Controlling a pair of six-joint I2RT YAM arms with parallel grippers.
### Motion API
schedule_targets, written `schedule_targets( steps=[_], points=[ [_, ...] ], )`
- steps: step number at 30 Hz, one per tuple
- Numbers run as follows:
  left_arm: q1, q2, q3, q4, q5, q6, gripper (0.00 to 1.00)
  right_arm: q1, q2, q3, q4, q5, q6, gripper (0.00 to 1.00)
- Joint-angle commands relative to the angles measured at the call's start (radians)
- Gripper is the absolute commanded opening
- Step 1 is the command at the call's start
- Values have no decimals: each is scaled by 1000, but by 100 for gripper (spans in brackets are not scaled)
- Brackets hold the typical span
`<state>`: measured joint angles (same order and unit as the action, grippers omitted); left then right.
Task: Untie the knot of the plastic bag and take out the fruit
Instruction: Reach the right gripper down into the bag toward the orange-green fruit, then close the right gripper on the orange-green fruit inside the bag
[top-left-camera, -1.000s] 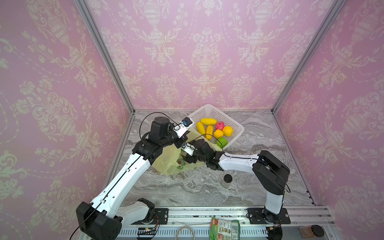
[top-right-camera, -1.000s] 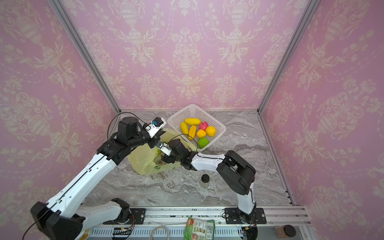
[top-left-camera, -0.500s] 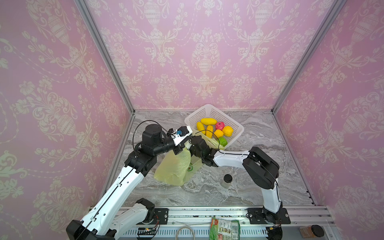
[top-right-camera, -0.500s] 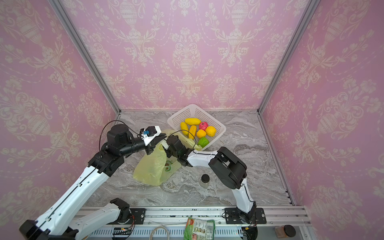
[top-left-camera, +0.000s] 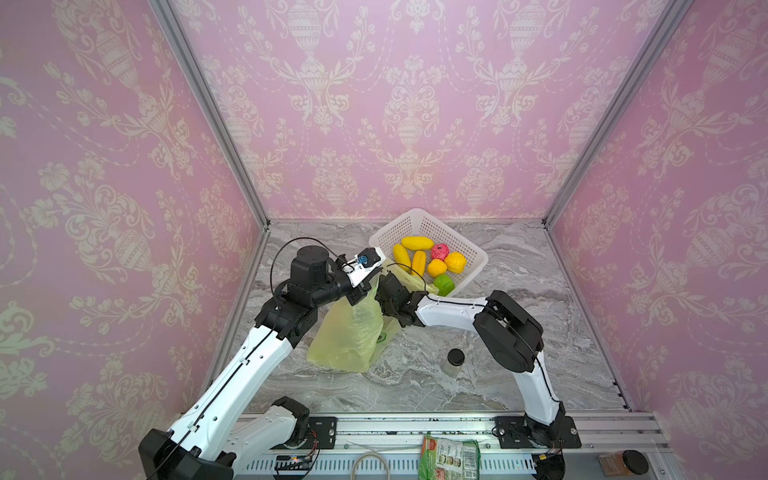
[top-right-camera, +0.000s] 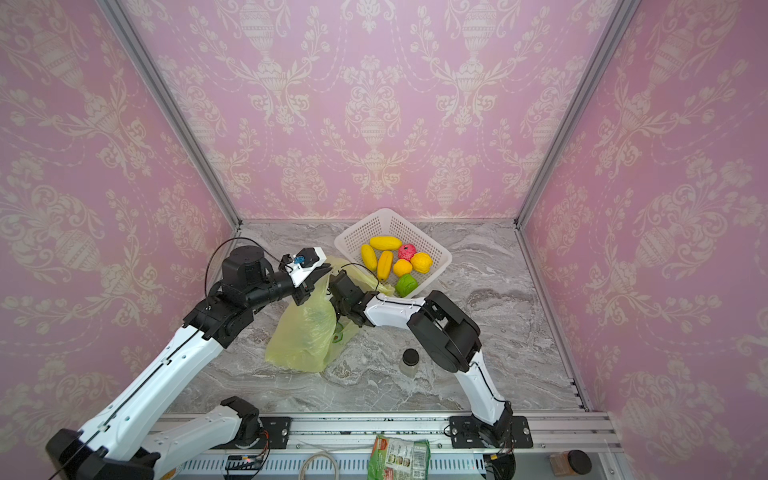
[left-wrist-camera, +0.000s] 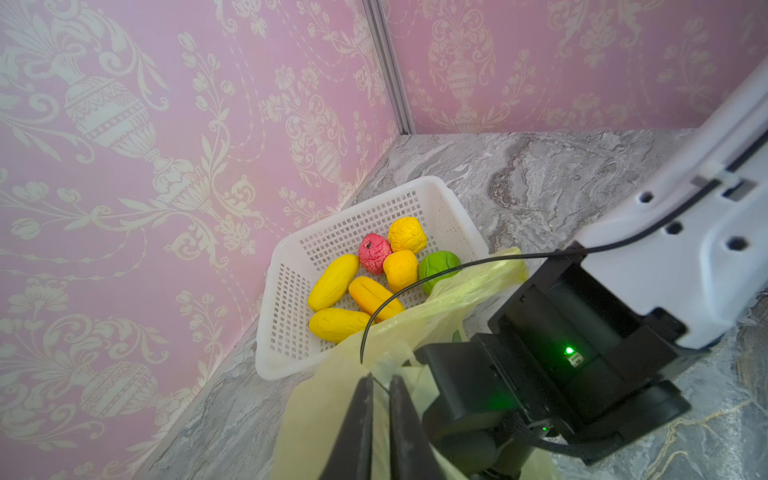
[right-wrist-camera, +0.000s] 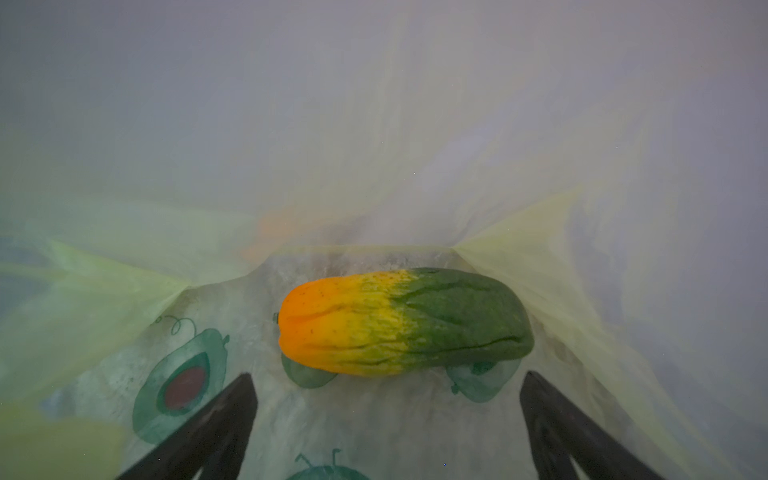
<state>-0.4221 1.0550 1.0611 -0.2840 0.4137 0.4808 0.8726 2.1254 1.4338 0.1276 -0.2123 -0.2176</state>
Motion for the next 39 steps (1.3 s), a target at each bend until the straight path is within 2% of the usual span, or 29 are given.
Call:
schedule_targets(
  steps=[1,3,4,7,10,12,15,18,22,23,25,31,34,35,39],
  points=[
    [-4,12,131,-119,-99,-107,48,1,23,65,-64,38,-16,100],
    [-12,19,205,-198,-131,-222,67,-6,31,95,-88,77,2,100],
    [-11,25,245,-259,-130,-274,73,-9,29,100,-92,79,11,100],
    [-12,40,288,-400,-89,-351,80,-11,23,97,-91,75,21,100],
    [-19,86,300,-500,-78,-369,85,-8,15,93,-93,68,20,100],
    [-26,122,306,-542,-136,-363,99,-9,0,73,-74,64,29,100],
    [-26,185,299,-545,-221,-346,99,-9,-22,42,-43,41,35,100],
    [-27,244,322,-559,-227,-338,99,-9,-26,34,-36,39,41,100],
    [-30,245,286,-512,-252,-316,99,-9,-7,58,-52,37,40,100],
    [-30,243,283,-505,-264,-312,98,-9,0,66,-59,40,39,100],
    [-30,242,282,-495,-274,-304,84,-9,10,78,-68,48,35,100],
    [-29,248,304,-497,-250,-289,25,-23,21,89,-72,46,41,100],
    [-29,241,301,-479,-250,-286,3,-34,21,92,-78,38,48,100],
    [-29,240,301,-474,-251,-285,0,-35,21,92,-82,32,49,100],
    [-29,232,301,-442,-251,-274,0,-25,22,98,-98,2,31,100]
  ],
)
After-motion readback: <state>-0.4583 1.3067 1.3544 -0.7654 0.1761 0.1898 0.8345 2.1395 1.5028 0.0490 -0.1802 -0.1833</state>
